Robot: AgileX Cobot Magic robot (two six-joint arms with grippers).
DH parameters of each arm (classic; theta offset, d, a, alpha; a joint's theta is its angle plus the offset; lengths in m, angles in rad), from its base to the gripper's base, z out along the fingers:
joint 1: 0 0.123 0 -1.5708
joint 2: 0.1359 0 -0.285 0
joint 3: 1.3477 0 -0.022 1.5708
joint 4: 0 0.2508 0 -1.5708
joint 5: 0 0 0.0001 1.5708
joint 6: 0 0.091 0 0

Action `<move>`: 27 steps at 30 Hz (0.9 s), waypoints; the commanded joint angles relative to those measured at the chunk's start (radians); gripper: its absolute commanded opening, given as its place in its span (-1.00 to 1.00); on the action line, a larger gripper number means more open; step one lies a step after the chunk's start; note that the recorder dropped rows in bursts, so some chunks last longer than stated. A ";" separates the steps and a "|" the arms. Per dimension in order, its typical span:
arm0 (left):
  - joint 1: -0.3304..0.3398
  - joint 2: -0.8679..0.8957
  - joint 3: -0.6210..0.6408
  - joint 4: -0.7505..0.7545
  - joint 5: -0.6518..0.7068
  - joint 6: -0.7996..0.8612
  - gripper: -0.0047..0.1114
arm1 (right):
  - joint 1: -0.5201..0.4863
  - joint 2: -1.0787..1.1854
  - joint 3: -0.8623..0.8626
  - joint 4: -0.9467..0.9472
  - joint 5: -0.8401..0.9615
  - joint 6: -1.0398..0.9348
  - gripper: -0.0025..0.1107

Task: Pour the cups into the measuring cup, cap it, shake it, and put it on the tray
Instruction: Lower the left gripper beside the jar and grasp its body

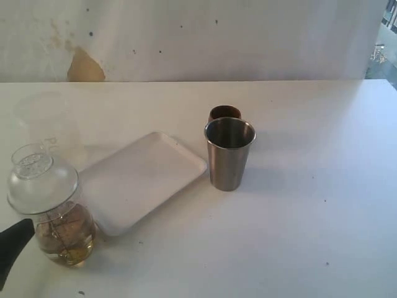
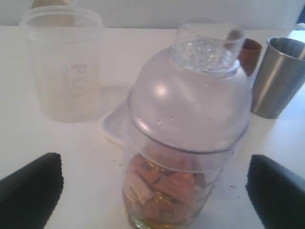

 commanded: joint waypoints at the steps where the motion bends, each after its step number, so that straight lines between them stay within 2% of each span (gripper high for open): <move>1: -0.064 -0.004 -0.011 0.308 -0.065 -0.232 0.89 | -0.002 -0.006 0.004 0.001 -0.003 0.005 -0.96; 7: -0.081 -0.004 -0.003 0.331 -0.097 -0.251 0.89 | -0.002 -0.006 0.004 0.001 -0.003 0.005 -0.96; 15: -0.081 -0.004 0.004 0.338 -0.210 -0.222 0.89 | -0.002 -0.006 0.004 0.001 -0.003 0.005 -0.96; 22: -0.081 -0.004 0.004 0.338 -0.096 -0.222 0.89 | -0.002 -0.006 0.004 0.001 -0.003 0.005 -0.96; 27: -0.081 -0.004 0.004 0.338 -0.110 -0.222 0.89 | -0.002 -0.006 0.004 0.001 -0.003 0.005 -0.96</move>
